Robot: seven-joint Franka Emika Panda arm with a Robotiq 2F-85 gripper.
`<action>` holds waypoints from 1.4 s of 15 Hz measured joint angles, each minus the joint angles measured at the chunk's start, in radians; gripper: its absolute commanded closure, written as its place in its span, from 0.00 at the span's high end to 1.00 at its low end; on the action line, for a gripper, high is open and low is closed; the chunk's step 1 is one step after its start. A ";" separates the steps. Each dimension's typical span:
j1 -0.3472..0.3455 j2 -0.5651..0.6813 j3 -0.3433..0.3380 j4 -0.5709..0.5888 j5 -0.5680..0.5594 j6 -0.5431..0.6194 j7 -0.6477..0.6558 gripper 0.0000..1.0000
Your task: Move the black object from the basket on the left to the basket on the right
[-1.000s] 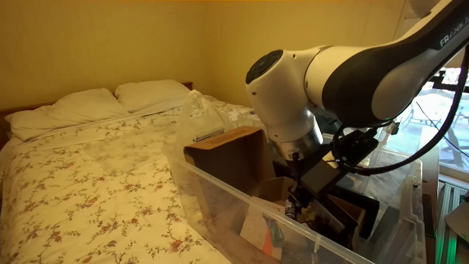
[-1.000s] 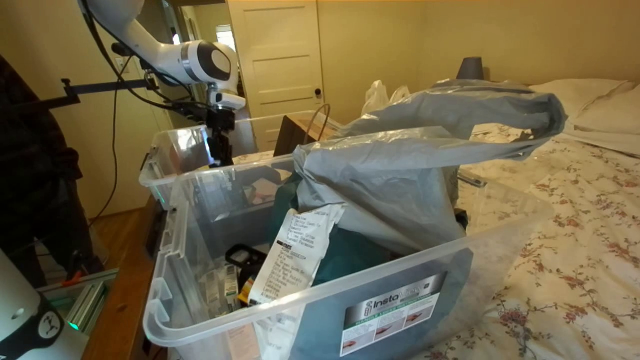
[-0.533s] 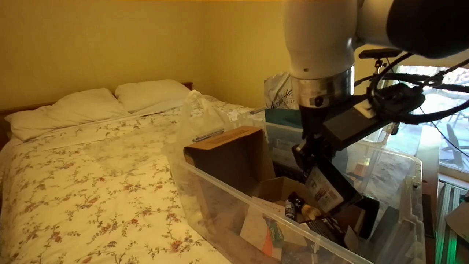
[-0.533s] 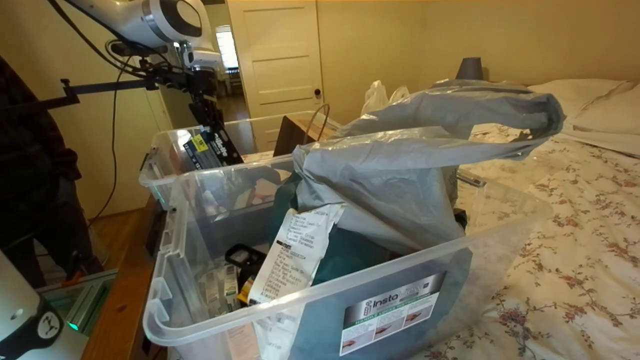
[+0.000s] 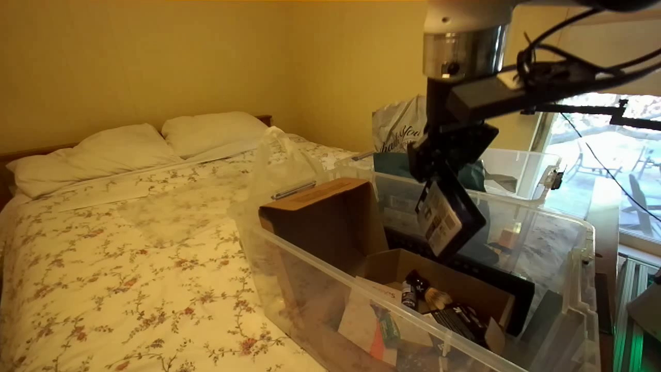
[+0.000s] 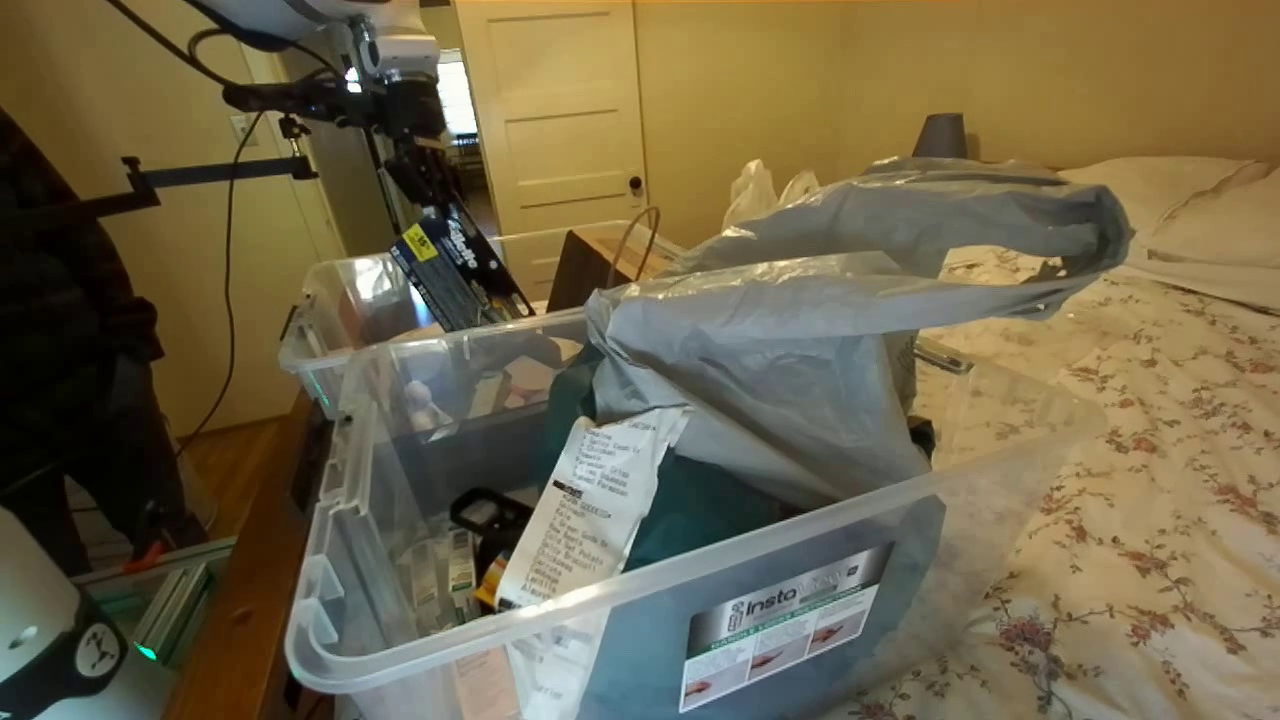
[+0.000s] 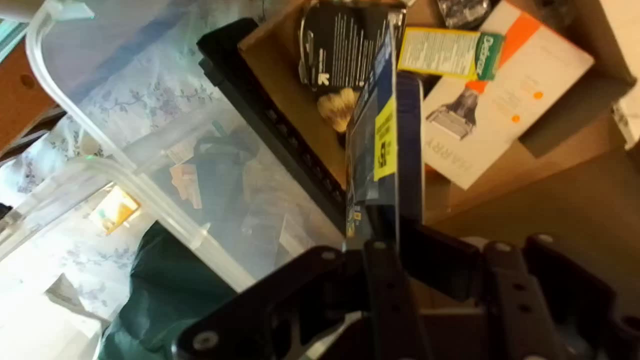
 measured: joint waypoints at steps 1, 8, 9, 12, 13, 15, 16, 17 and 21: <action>-0.032 -0.052 0.000 -0.015 0.000 0.000 -0.023 0.01; -0.210 -0.333 -0.005 -0.064 0.004 0.083 -0.412 0.06; -0.218 -0.342 -0.007 -0.064 0.008 0.092 -0.429 0.06; -0.220 -0.341 -0.006 -0.066 0.010 0.100 -0.436 0.01; -0.225 -0.340 -0.003 -0.067 0.020 0.100 -0.440 0.01; -0.240 -0.347 -0.011 -0.072 0.069 0.163 -0.544 0.01; -0.249 -0.354 -0.022 -0.074 0.086 0.195 -0.614 0.01; -0.247 -0.361 -0.050 -0.077 0.099 0.222 -0.690 0.01; -0.164 -0.374 -0.247 -0.098 0.135 0.285 -1.005 0.01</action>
